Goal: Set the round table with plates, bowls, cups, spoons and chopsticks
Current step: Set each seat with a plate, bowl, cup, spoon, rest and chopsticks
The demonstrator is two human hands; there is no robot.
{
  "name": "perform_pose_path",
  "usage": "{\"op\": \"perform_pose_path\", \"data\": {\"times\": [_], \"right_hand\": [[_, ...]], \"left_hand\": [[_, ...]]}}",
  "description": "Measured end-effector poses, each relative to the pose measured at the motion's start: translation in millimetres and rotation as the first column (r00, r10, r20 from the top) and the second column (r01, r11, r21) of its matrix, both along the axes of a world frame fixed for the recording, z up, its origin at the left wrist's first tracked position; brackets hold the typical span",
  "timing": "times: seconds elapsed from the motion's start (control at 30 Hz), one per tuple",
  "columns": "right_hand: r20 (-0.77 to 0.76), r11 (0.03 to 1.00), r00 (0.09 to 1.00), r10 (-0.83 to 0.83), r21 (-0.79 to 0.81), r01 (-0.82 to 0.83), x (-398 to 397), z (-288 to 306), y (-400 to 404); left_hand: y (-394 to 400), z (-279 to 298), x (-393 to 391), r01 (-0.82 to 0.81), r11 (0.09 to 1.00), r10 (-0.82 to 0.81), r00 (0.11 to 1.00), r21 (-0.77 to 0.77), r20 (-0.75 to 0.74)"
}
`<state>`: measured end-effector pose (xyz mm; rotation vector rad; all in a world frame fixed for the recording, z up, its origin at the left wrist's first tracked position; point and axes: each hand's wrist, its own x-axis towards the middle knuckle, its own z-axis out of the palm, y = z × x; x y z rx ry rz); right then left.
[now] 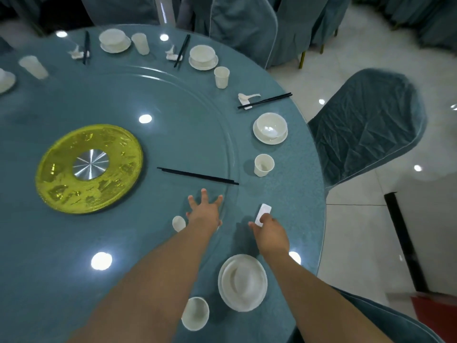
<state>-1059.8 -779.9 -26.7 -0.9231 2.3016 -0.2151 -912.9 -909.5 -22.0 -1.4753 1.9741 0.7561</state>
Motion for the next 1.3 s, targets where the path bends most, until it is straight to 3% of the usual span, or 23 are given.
{"op": "perform_pose_path", "data": {"times": [0.13, 0.53, 0.93, 1.3], "right_hand": [[-0.066, 0.994, 0.992, 0.108, -0.003, -0.109, 19, 12, -4], [-0.059, 0.951, 0.952, 0.299, -0.057, -0.303, 95, 21, -28], [-0.059, 0.856, 0.855, 0.516, 0.079, -0.511, 177, 6, -18], [-0.081, 0.869, 0.869, 0.488, 0.140, -0.475, 213, 3, -24]], "left_hand": [[15, -2, 10, 0.048, 0.999, -0.048, 0.999, 0.002, 0.021], [66, -3, 92, 0.110, 0.993, -0.109, 0.994, 0.034, -0.024], [102, 21, 184, 0.158, 0.981, -0.148, 0.985, 0.117, -0.087], [110, 18, 226, 0.146, 0.981, -0.130, 0.984, 0.130, -0.125]]}}
